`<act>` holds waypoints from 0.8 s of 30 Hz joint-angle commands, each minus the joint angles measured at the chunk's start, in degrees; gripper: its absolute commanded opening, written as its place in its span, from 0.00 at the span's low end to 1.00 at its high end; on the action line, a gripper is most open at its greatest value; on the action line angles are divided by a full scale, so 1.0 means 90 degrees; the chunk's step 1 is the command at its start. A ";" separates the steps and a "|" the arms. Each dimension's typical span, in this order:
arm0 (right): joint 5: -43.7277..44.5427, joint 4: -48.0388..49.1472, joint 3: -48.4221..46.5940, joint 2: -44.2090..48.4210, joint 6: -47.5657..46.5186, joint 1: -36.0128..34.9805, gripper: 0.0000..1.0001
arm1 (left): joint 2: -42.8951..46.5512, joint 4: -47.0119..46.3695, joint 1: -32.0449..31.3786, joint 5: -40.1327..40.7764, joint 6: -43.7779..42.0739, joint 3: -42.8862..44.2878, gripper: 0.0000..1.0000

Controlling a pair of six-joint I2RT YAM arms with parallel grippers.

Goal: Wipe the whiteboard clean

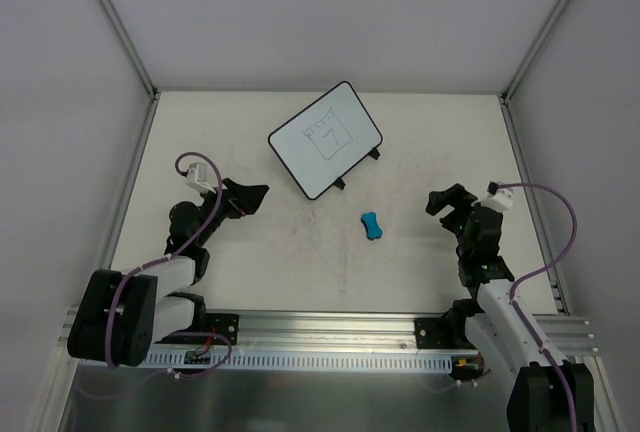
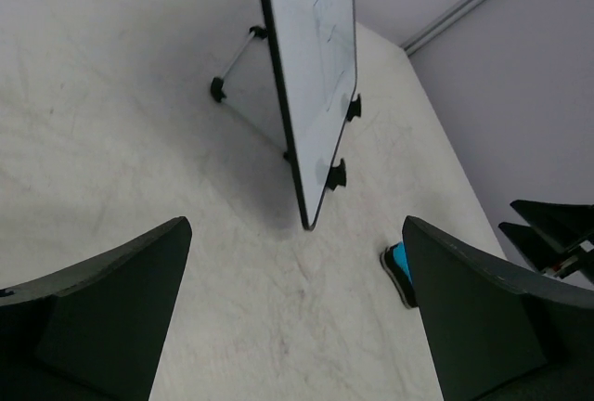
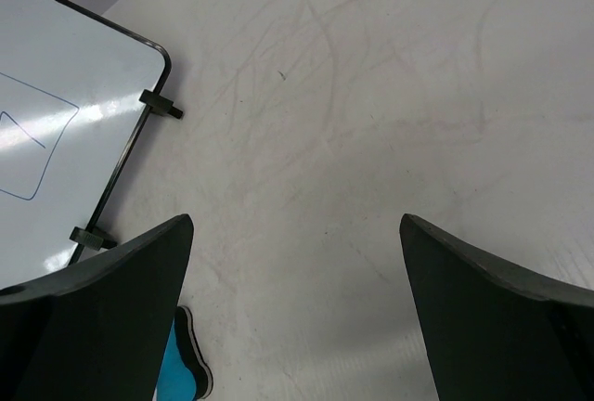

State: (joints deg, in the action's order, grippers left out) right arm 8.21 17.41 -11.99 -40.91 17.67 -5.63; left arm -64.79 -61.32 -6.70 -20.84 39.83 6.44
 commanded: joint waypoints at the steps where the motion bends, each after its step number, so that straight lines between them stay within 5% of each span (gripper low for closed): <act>1: -0.0140 0.0400 -0.0308 -0.0142 -0.0098 -0.0039 0.99 | -0.0524 -0.1808 0.0002 -0.0408 0.0115 0.0592 0.99; 9: -0.0228 0.0419 -0.0367 -0.0221 -0.0118 -0.0039 0.99 | -0.2153 -0.2941 0.0002 -0.0936 0.0612 0.1422 0.97; 24: -0.0316 0.0409 -0.0406 -0.0269 -0.0118 -0.0039 0.99 | -0.3239 -0.2855 -0.0047 -0.0897 0.0711 0.2556 0.89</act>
State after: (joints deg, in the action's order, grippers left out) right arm 5.91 18.24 -12.95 -43.16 17.32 -5.63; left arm -92.53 -72.38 -6.74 -26.89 46.09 26.55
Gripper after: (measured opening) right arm 0.988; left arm 0.892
